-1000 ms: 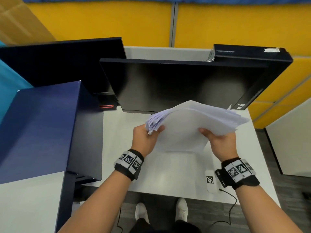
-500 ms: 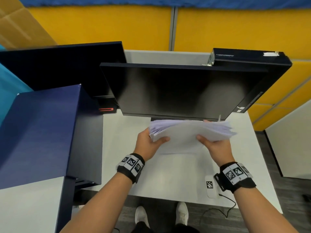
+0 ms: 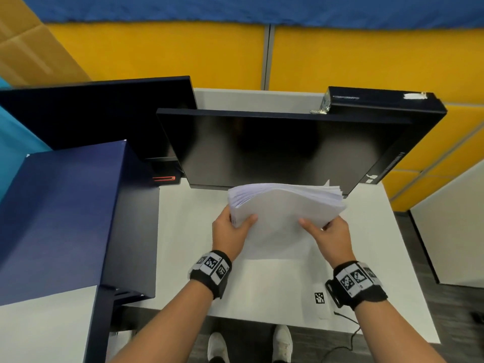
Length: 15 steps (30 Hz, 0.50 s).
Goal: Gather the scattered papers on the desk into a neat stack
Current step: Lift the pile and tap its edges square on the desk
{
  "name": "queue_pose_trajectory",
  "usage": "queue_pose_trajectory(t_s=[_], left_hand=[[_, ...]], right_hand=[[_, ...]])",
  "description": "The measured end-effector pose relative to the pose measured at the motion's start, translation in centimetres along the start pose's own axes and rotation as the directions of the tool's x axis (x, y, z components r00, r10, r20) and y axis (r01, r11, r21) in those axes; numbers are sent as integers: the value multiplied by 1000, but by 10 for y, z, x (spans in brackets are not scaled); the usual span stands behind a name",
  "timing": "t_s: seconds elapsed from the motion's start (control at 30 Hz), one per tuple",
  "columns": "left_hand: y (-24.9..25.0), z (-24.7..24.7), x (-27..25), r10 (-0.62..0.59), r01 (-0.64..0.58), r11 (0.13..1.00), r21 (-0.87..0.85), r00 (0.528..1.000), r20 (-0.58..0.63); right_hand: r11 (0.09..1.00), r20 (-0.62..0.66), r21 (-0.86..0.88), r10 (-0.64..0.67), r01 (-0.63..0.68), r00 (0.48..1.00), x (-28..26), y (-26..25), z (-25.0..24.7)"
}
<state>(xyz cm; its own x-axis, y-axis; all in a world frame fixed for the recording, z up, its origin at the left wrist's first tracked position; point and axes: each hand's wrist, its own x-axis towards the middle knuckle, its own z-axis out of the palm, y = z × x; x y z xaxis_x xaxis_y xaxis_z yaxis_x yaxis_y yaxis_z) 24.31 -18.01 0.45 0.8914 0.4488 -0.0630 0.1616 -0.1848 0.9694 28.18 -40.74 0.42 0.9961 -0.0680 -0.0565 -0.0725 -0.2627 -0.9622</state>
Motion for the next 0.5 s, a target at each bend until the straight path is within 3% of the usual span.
queue_pose_trajectory(t_s=[0.17,0.37,0.5], left_hand=[[35,10,-18,87,-113,976,-186,986,-142],[65,22,-20,-129,14,904,-427,962,-242],[67,21,-15,-118,-2,912,-410,956,-268]], right_hand=[[957,-76,279,-62,81,995,-9,-31,1],[925,-216,379,53,34,975,-7,-62,14],[920,-258,389,51,55,965,-3,-67,12]])
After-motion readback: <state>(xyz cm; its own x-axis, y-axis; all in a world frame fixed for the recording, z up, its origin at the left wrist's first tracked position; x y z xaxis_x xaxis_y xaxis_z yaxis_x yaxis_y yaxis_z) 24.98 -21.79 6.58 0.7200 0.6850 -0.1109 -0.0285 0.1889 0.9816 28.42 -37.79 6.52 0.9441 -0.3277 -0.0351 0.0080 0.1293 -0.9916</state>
